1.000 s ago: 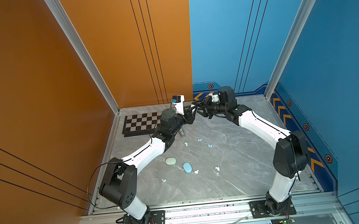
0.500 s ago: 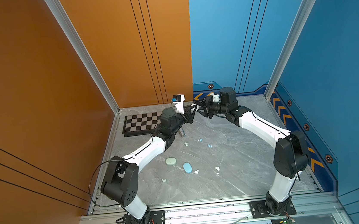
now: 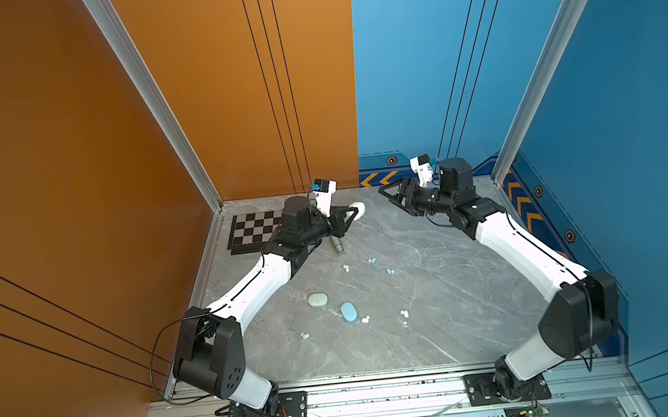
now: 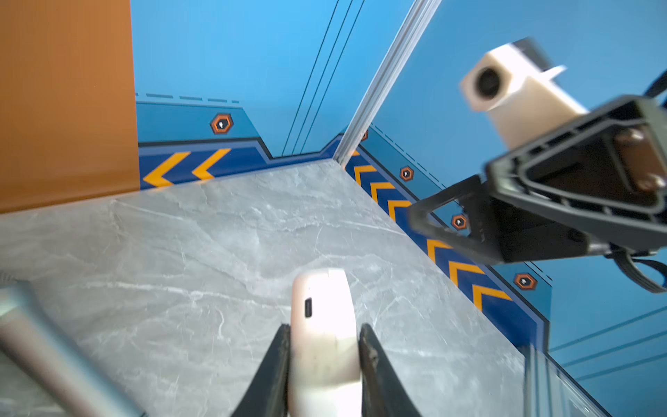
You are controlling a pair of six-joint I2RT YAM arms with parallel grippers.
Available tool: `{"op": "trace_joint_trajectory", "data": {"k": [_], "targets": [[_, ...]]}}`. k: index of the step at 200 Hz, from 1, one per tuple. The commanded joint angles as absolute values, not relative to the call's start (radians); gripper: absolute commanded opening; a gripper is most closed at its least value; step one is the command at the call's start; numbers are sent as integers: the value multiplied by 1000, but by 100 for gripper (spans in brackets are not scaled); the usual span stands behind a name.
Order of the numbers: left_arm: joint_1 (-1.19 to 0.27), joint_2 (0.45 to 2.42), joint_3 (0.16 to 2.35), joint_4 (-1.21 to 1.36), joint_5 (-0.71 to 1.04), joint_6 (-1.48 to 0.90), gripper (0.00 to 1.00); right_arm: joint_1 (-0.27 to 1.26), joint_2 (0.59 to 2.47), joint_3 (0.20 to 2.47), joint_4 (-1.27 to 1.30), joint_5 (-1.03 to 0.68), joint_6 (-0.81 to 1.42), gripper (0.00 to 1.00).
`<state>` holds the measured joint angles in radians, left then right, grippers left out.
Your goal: Insert the wireless bluetooth earbuds into the charging case
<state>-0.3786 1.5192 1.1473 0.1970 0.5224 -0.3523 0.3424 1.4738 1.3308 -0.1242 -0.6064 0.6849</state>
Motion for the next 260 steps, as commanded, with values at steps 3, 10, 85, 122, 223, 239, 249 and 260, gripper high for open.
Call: {"op": "trace_joint_trajectory", "data": {"k": [3, 10, 85, 122, 223, 239, 249, 260], "targets": [[-330, 1457, 1144, 31, 736, -348, 0, 378, 1300, 1140, -183, -532, -3, 63], [-314, 1446, 1136, 5, 778, -354, 0, 390, 1260, 1089, -174, -556, -152, 62], [-247, 1422, 1074, -179, 1077, -398, 0, 602, 1272, 1100, -297, -429, -696, 61], [-266, 1437, 1058, -179, 1125, -434, 0, 645, 1340, 1145, -293, -411, -778, 64], [-303, 1478, 1089, -258, 1147, -415, 0, 695, 1429, 1192, -268, -388, -826, 62], [-308, 1480, 1092, -260, 1149, -416, 0, 728, 1437, 1189, -265, -386, -826, 60], [-310, 1482, 1092, -261, 1149, -415, 0, 732, 1440, 1189, -262, -385, -826, 59], [-311, 1482, 1093, -262, 1150, -415, 0, 739, 1446, 1189, -256, -382, -827, 58]]}}
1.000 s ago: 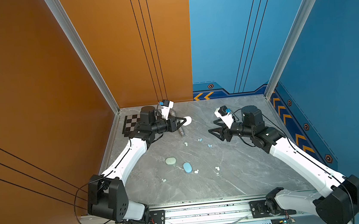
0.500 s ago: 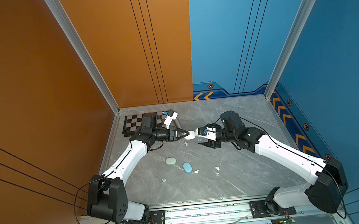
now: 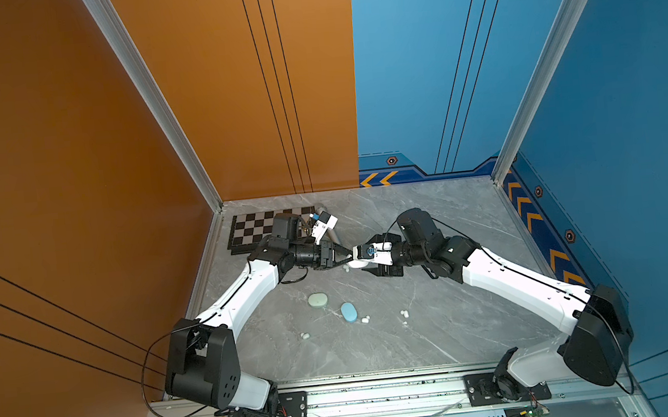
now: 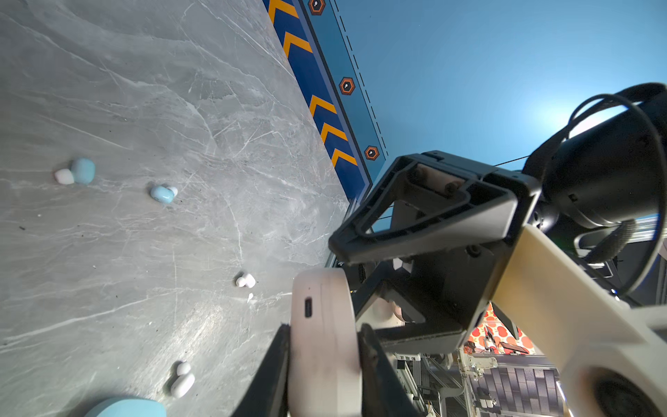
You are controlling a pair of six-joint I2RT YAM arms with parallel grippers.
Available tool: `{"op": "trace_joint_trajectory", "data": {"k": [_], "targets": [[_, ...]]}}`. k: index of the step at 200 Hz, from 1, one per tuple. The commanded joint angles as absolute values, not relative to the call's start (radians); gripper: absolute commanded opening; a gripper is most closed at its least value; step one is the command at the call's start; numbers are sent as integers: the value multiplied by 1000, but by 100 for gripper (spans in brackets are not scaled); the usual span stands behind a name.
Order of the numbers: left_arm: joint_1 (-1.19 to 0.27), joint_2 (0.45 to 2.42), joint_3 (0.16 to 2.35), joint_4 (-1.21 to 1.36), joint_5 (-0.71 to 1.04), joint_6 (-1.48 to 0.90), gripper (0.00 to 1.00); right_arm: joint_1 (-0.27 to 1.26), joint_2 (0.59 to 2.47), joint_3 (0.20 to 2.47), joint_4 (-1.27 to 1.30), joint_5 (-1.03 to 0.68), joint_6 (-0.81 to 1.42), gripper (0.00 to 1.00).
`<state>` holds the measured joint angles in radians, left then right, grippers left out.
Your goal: Insert the wireless bluetooth earbuds into the charging case
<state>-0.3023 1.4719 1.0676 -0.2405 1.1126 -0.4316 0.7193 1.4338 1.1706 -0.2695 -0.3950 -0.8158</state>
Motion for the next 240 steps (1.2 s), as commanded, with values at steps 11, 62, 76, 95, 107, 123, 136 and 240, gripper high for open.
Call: {"op": "trace_joint_trajectory", "data": {"k": [11, 62, 76, 95, 107, 123, 136, 240], "targets": [[-311, 1482, 1092, -262, 1152, -414, 0, 742, 1451, 1190, -250, -378, -825, 57], [-312, 1486, 1095, -264, 1151, -413, 0, 744, 1457, 1194, -244, -357, -832, 46], [-313, 1488, 1095, -264, 1149, -413, 0, 745, 1453, 1188, -245, -352, -838, 44], [-313, 1491, 1098, -265, 1141, -412, 0, 745, 1447, 1185, -244, -351, -837, 39], [-310, 1490, 1103, -264, 1114, -412, 5, 744, 1441, 1182, -245, -349, -834, 35], [-310, 1491, 1112, -265, 1098, -408, 17, 745, 1434, 1177, -245, -349, -828, 31], [-307, 1492, 1118, -264, 1088, -404, 25, 743, 1427, 1173, -246, -350, -820, 28], [-178, 1272, 944, -50, 847, -237, 75, 579, 1401, 1292, -467, -661, -437, 18]]}}
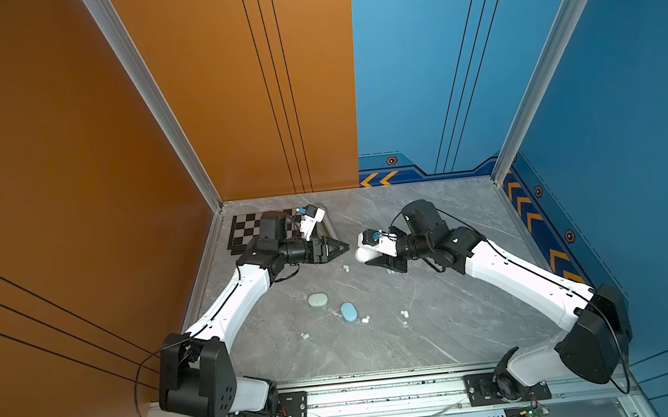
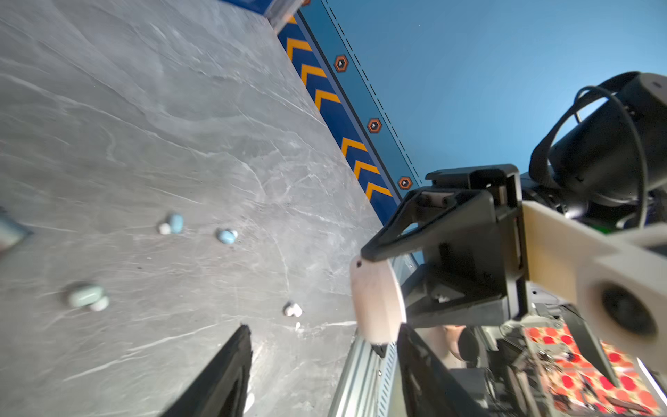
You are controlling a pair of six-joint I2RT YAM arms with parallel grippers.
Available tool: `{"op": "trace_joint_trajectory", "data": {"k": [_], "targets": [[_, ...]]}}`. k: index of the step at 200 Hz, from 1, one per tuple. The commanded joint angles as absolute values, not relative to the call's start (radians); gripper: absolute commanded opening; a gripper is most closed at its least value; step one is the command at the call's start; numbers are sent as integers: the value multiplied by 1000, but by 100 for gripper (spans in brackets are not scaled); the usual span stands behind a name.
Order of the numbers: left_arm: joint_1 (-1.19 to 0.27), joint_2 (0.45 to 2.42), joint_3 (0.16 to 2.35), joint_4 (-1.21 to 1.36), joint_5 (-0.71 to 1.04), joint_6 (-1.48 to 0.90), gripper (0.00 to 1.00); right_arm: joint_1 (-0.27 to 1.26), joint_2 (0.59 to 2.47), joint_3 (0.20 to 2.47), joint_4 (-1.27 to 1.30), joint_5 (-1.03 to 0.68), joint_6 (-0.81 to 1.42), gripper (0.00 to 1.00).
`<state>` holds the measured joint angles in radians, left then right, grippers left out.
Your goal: Insert the wireless bluetooth earbuds into the charging case
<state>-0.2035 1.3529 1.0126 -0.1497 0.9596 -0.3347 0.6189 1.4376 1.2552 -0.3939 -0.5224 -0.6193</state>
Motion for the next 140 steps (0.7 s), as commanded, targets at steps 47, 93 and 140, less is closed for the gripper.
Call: {"op": "trace_joint_trajectory", "data": {"k": [47, 93, 140], "targets": [[-309, 1196, 928, -171, 794, 104, 81, 507, 1425, 1314, -508, -835, -249, 16], [-426, 1228, 985, -177, 874, 103, 80, 491, 1433, 1317, -520, -944, -229, 13], [-470, 1246, 1023, -226, 911, 146, 79, 495, 1462, 1358, -575, -1000, -268, 10]]}}
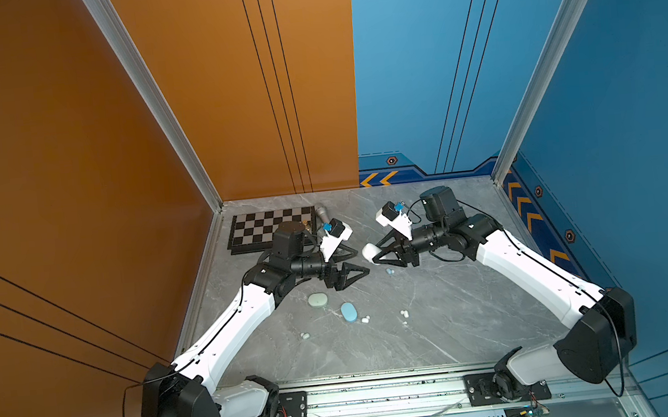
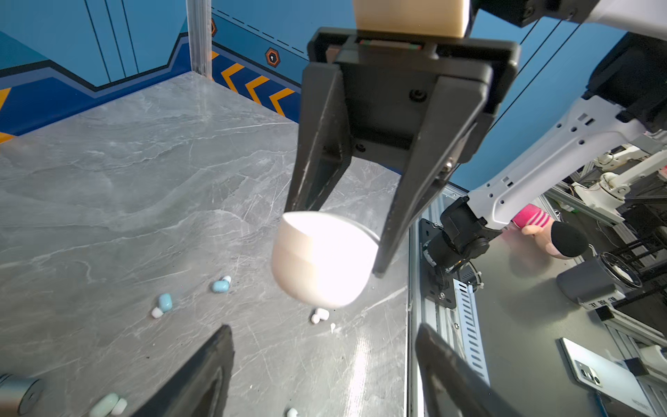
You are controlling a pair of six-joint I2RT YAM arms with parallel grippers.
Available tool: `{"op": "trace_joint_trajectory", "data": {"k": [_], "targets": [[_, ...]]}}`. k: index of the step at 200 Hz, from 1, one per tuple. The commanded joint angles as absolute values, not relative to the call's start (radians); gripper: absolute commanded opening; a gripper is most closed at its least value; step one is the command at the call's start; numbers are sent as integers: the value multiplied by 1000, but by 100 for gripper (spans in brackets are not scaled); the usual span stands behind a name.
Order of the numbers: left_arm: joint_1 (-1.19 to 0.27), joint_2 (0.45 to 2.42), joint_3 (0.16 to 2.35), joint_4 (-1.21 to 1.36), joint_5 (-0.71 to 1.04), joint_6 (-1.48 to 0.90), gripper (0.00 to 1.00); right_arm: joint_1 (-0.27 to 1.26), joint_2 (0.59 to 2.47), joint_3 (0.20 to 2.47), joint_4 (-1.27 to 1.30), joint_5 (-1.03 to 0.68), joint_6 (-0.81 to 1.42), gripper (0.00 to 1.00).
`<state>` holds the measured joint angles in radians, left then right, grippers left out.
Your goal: Insert the wireless bluetooth earbuds into the charging case
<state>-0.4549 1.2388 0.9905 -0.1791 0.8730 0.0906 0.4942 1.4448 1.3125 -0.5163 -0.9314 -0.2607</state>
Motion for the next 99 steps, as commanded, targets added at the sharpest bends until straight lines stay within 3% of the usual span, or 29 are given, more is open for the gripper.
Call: {"op": "trace_joint_trajectory", "data": {"k": [1, 65, 99], "targets": [[-470, 1246, 1023, -226, 910, 147, 79, 496, 1463, 1359, -576, -1001, -268, 10], [-477, 1262, 1072, -226, 901, 176, 63, 509, 1471, 1372, -606, -1025, -289, 7], [-486, 1266, 1090, -227, 916, 169, 61, 511, 1468, 1371, -648, -1007, -351, 7]]}}
